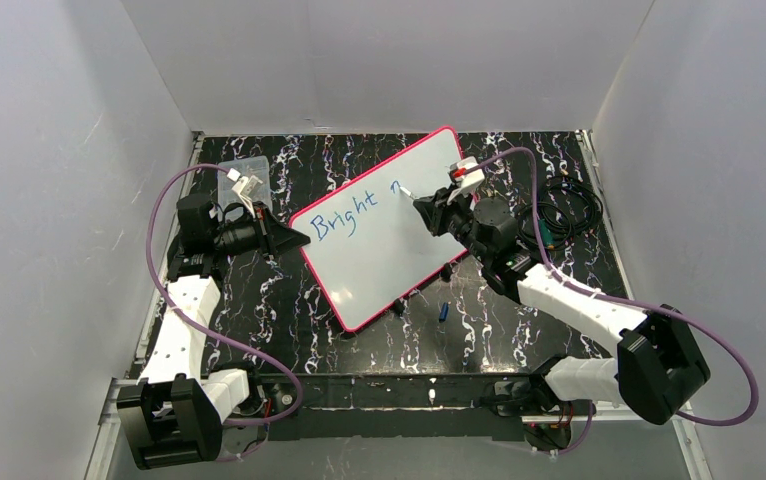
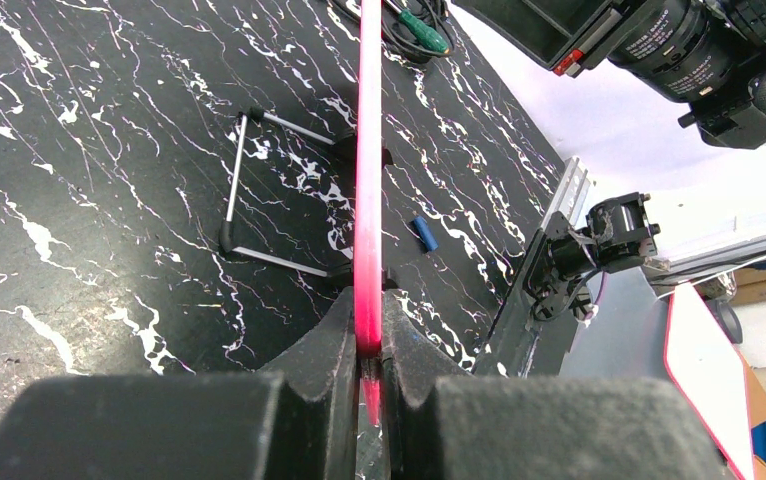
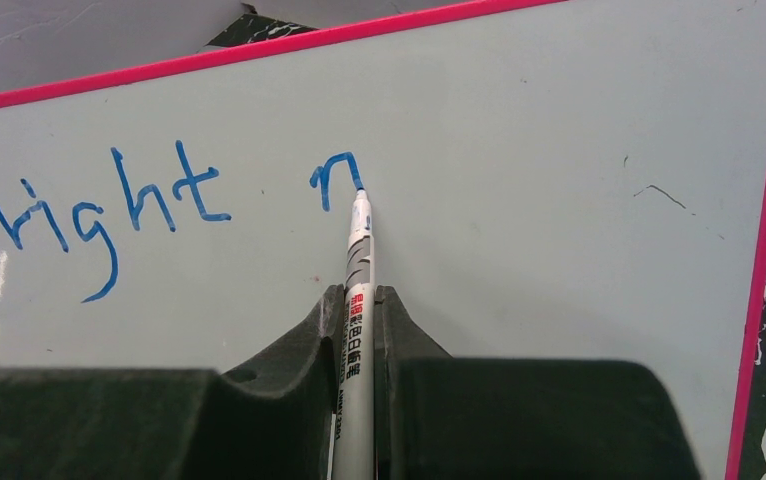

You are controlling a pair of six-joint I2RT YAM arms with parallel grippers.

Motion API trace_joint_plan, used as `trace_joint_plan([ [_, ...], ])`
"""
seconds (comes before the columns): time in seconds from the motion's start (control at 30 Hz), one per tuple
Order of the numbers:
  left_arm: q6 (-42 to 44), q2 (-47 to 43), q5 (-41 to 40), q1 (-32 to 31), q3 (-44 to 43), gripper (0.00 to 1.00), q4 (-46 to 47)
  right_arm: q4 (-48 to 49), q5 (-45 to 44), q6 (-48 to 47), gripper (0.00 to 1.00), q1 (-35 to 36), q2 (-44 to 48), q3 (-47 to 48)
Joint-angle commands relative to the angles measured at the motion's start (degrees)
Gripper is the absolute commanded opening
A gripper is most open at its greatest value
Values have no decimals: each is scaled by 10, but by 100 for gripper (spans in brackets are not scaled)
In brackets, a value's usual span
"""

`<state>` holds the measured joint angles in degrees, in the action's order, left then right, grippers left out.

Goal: Write a sentence on the whiteboard

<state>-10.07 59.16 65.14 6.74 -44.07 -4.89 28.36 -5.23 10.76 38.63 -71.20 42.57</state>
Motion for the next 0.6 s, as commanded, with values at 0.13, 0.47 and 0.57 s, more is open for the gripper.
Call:
trace_joint_plan([
  [0.13,13,-21,18,3,-5,0,25,16,-8,6,1,-1,0,10],
  [0.47,14,-21,17,2,-5,0,25,48,-32,1,1,-2,-26,43],
  [0.57,14,-21,18,2,-5,0,25,51,-40,0,1,-2,-30,46],
])
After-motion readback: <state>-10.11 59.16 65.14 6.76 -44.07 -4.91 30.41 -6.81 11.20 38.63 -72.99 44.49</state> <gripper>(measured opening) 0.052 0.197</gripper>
